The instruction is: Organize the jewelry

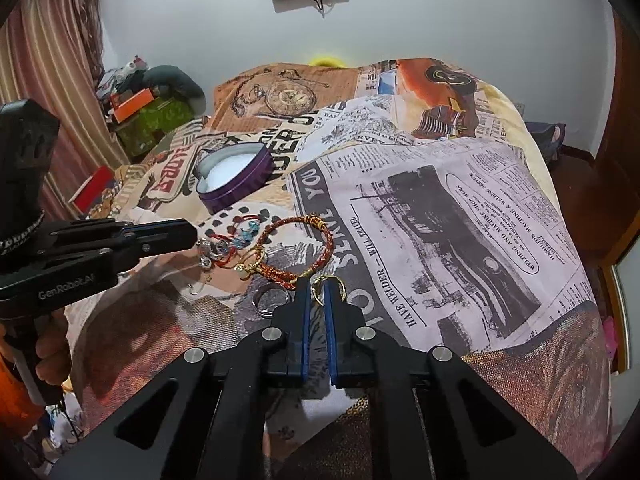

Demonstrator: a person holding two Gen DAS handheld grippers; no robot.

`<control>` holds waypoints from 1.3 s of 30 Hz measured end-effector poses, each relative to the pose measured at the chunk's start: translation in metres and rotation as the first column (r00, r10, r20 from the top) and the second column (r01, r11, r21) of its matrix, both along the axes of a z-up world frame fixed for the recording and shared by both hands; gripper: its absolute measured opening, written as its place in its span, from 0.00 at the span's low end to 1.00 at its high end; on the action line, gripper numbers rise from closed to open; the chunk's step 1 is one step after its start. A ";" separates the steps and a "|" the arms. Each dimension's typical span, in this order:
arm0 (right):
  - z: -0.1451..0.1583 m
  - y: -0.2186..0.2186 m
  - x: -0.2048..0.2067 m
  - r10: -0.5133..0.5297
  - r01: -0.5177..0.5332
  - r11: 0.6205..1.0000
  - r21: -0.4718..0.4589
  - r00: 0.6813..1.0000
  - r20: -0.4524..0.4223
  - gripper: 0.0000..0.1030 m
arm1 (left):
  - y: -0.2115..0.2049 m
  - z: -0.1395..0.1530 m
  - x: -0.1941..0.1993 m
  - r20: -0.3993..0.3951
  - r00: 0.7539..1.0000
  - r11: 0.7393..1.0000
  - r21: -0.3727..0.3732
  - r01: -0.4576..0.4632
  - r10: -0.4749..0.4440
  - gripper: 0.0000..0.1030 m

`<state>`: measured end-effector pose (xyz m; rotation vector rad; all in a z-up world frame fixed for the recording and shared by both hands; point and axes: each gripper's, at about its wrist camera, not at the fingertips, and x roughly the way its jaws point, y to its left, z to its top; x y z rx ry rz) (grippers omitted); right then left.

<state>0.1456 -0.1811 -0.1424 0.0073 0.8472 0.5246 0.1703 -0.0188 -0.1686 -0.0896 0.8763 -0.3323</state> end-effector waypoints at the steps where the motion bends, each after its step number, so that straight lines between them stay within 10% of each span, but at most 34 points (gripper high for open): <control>1: 0.001 0.000 -0.001 0.001 -0.001 1.000 0.004 1.000 0.002 0.06 | 0.000 0.002 -0.002 0.005 1.000 1.000 0.000 0.000 0.000 0.01; 26: 0.005 -0.005 -0.009 -0.019 0.018 0.999 0.030 0.999 0.026 0.06 | -0.015 -0.023 0.010 -0.102 0.994 0.999 0.030 0.030 -0.027 0.14; 39: 0.013 -0.003 -0.014 0.002 -0.002 1.000 0.009 0.999 0.052 0.06 | -0.018 -0.011 -0.010 -0.031 0.999 0.998 0.049 0.031 -0.030 0.00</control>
